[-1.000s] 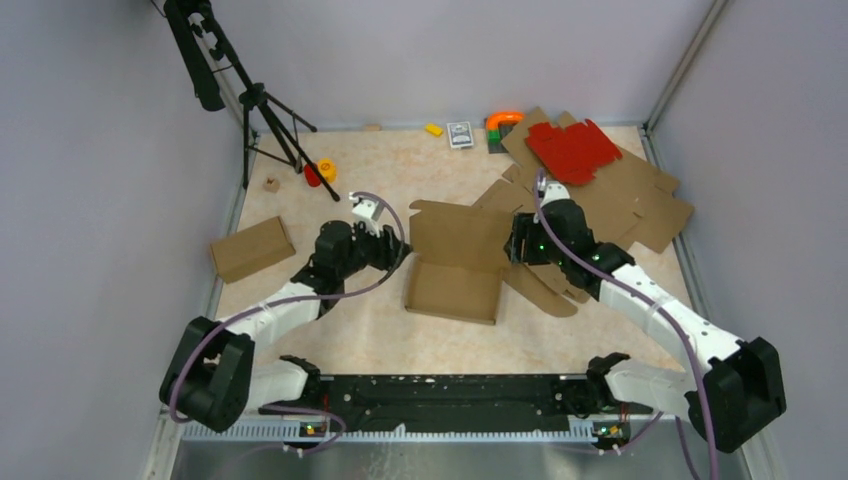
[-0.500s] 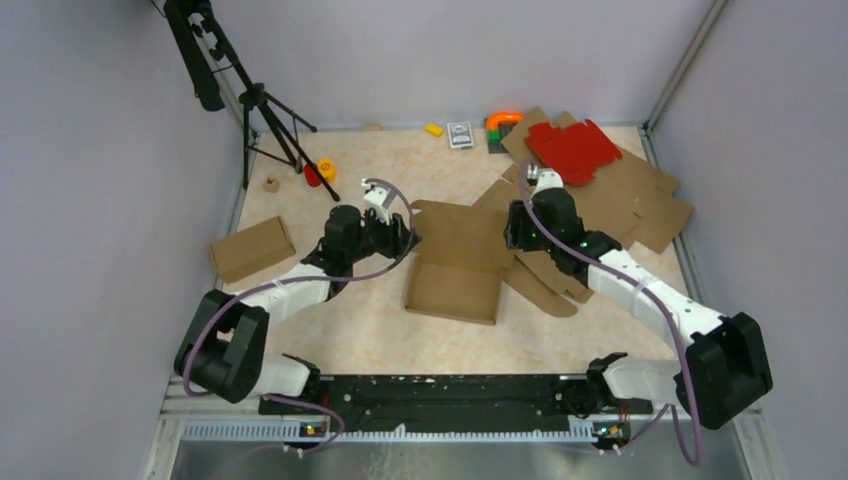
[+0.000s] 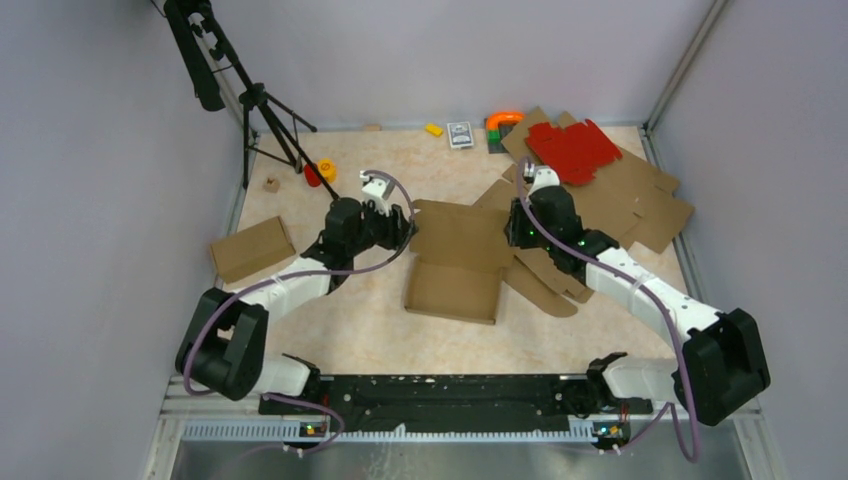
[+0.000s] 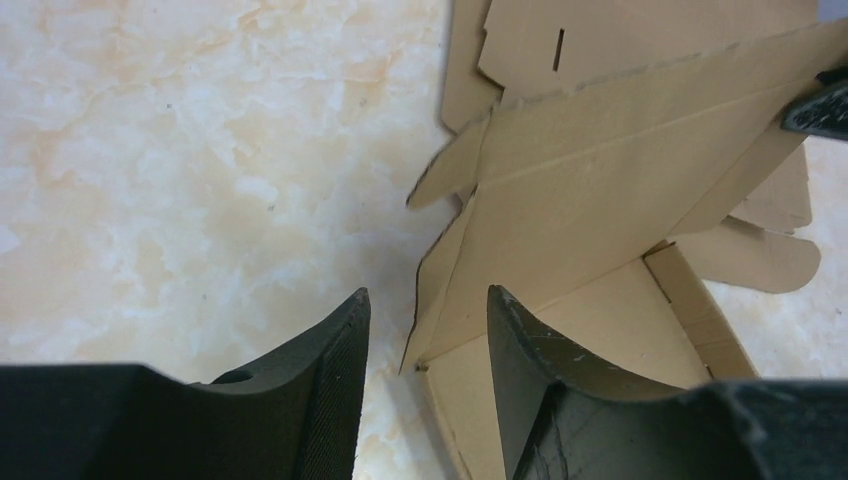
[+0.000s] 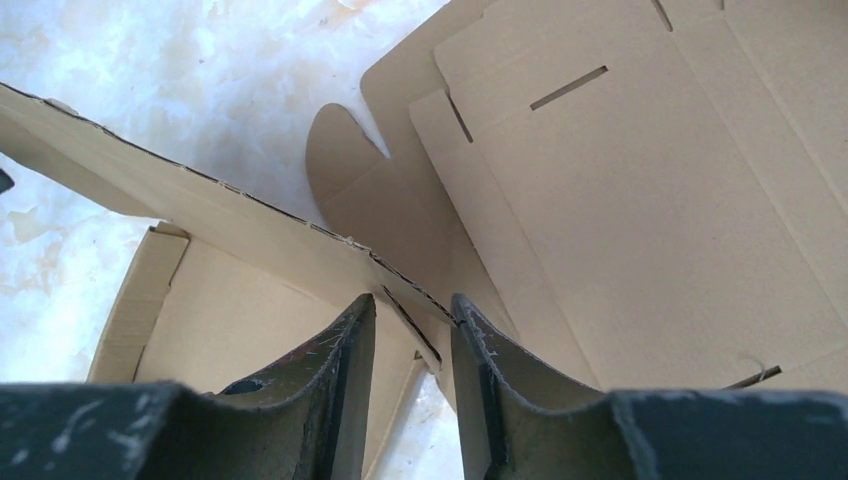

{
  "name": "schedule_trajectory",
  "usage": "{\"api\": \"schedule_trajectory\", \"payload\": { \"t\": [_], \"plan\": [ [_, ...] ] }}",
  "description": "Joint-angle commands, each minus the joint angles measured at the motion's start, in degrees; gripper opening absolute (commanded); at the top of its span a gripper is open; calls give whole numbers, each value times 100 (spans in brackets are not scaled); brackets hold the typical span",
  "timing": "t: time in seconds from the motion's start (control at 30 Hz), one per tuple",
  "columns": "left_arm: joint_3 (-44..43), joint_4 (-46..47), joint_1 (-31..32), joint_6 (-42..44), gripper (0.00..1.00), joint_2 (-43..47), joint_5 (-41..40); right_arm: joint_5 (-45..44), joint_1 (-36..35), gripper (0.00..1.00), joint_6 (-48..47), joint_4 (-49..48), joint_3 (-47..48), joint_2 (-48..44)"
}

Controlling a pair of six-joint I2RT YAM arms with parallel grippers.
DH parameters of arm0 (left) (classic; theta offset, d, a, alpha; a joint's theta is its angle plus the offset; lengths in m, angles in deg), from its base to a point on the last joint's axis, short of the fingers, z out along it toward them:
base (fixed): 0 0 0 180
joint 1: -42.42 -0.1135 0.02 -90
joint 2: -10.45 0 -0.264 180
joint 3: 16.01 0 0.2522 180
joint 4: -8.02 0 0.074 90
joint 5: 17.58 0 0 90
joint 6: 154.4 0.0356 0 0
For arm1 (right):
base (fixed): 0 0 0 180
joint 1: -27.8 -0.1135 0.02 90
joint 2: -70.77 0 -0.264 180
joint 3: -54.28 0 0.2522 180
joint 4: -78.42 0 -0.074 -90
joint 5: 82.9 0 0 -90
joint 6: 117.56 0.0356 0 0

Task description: Fold the paper box

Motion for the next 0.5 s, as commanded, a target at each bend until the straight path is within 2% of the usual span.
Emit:
{"api": "schedule_trajectory", "payload": {
  "t": [0.0,0.07,0.17,0.33,0.47],
  "plan": [
    [-442,109,-20,100,46,-222,335,278,67,33,-61,-215,377,73],
    [-504,178,-21,100,42,-312,522,329,66,32,-60,-193,408,74],
    [-547,178,-22,68,33,-350,617,430,67,20,-46,-166,420,57],
    [-549,-32,-3,98,16,-255,626,537,67,11,81,-127,351,-6],
    [-478,-199,58,107,2,-93,477,545,62,0,355,-120,298,-73]
  ]
}}
